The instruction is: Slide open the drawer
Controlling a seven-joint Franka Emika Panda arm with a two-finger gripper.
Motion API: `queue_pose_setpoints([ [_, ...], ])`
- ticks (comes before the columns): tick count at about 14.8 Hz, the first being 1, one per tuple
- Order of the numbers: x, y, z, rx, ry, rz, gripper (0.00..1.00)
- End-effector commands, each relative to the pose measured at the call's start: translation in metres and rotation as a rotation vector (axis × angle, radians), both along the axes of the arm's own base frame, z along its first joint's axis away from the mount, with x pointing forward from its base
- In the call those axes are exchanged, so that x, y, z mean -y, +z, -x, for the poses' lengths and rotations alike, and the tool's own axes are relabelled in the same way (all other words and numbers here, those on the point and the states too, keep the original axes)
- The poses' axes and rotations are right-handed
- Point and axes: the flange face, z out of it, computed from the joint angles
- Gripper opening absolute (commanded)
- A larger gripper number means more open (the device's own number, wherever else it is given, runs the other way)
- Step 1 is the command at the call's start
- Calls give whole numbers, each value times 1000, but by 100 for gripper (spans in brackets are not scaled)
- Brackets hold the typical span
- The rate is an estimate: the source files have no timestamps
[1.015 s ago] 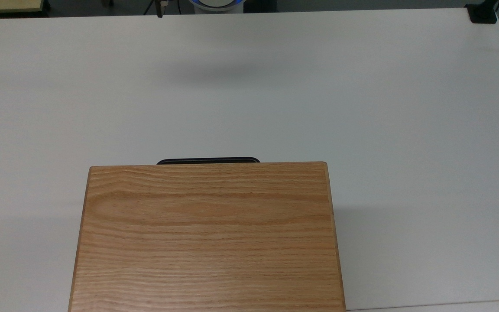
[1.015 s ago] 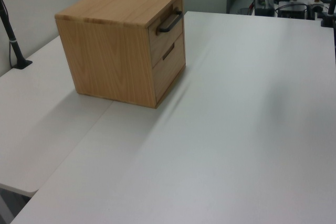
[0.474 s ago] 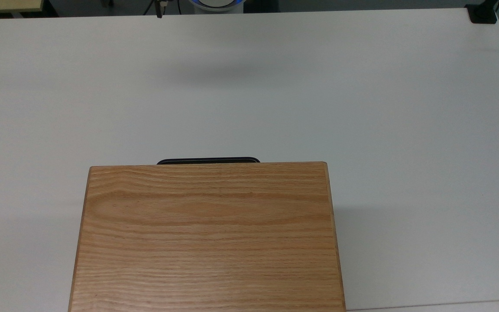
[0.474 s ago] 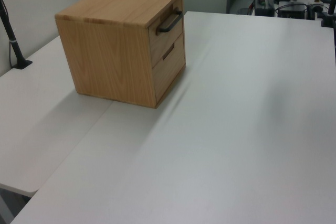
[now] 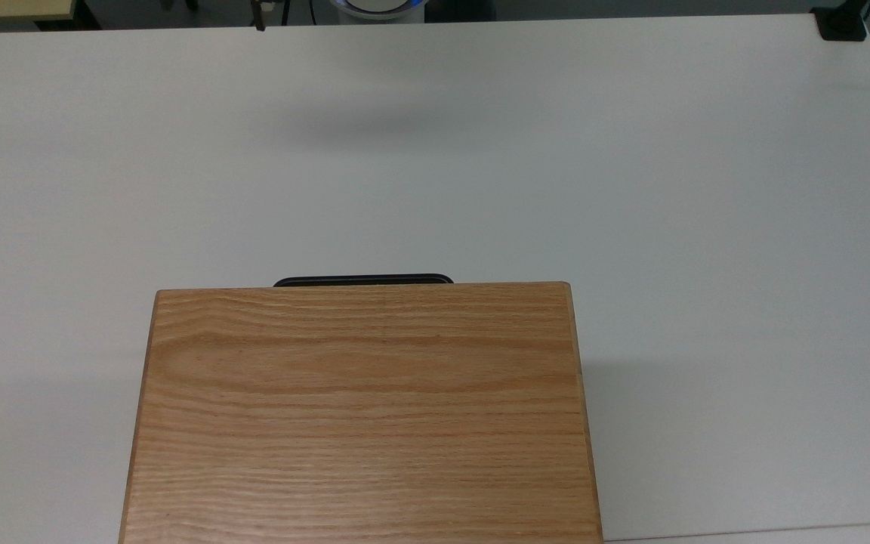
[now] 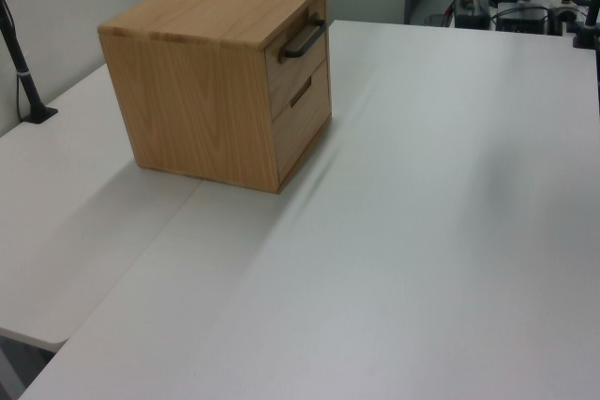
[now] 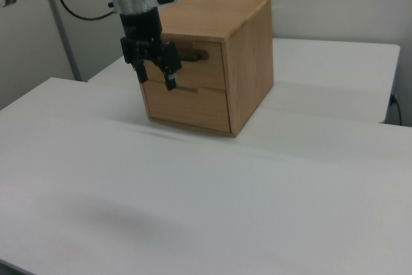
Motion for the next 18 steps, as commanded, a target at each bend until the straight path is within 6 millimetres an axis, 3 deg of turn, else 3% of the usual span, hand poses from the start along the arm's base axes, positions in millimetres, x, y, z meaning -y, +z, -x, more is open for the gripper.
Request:
queue_pose_setpoints([
  [1, -2, -2, 6, -9, 1, 9, 100],
  [8, 0, -16, -3, -31, 21, 30, 100],
  [9, -5, -20, -8, -31, 32, 32, 100],
  [11, -45, -31, -15, -54, 89, 29, 100],
  [12, -59, -28, -13, -56, 102, 27, 100],
  [15, -42, -7, -5, -58, 79, 18, 100],
  [18, -54, -11, -2, -92, 100, 24, 100],
])
